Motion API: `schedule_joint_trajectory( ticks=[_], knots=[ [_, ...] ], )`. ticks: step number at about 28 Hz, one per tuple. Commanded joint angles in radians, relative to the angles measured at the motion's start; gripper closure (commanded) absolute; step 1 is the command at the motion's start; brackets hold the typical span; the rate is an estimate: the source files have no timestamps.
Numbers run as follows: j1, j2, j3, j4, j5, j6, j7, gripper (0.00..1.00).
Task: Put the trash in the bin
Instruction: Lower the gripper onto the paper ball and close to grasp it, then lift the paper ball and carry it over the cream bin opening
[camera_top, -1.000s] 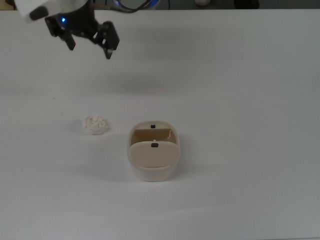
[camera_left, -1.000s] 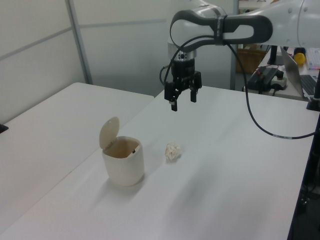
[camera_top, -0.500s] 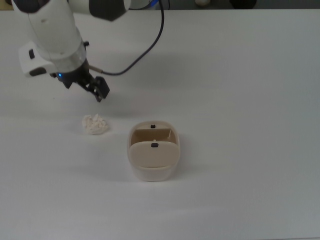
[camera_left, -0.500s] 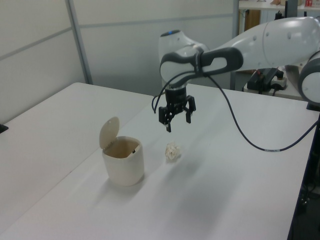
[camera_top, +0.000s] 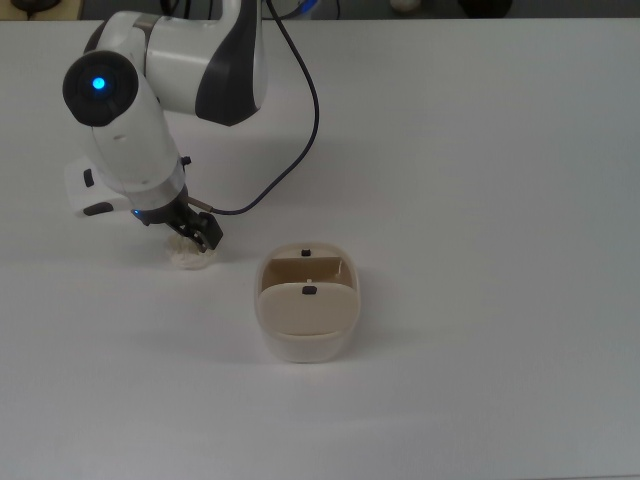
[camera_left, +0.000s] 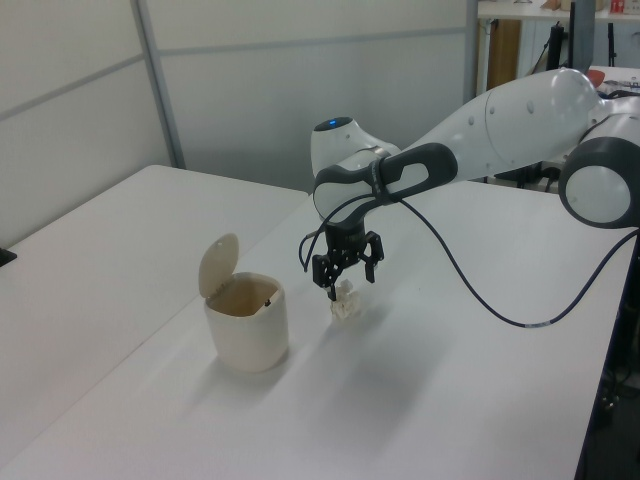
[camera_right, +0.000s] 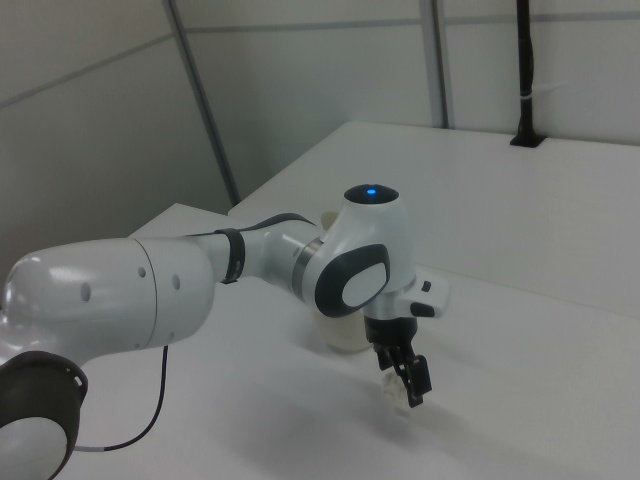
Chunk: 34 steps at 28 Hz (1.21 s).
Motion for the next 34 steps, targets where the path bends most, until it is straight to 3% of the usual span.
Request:
schedule_joint_trajectory(
  ticks=[1, 13, 18, 23, 25, 28, 32, 34],
  knots=[
    [0.011, 0.005, 0.0, -0.017, -0.014, 0.025, 0.026, 0.0],
    [0.02, 0.04, 0.007, -0.035, -0.014, 0.144, 0.081, 0.01],
    [0.022, 0.037, 0.006, -0.035, -0.017, 0.14, 0.062, 0.44],
    [0.022, 0.027, 0.006, -0.037, -0.017, 0.112, 0.028, 0.47],
    [0.02, 0.017, 0.006, -0.035, -0.022, 0.087, 0.008, 0.58],
    [0.02, 0.011, 0.004, -0.035, -0.022, 0.083, -0.003, 0.64],
    [0.012, -0.055, -0.002, -0.035, -0.032, -0.003, -0.03, 0.64],
    [0.0, -0.125, -0.002, -0.034, -0.036, -0.078, -0.111, 0.64]
  ],
)
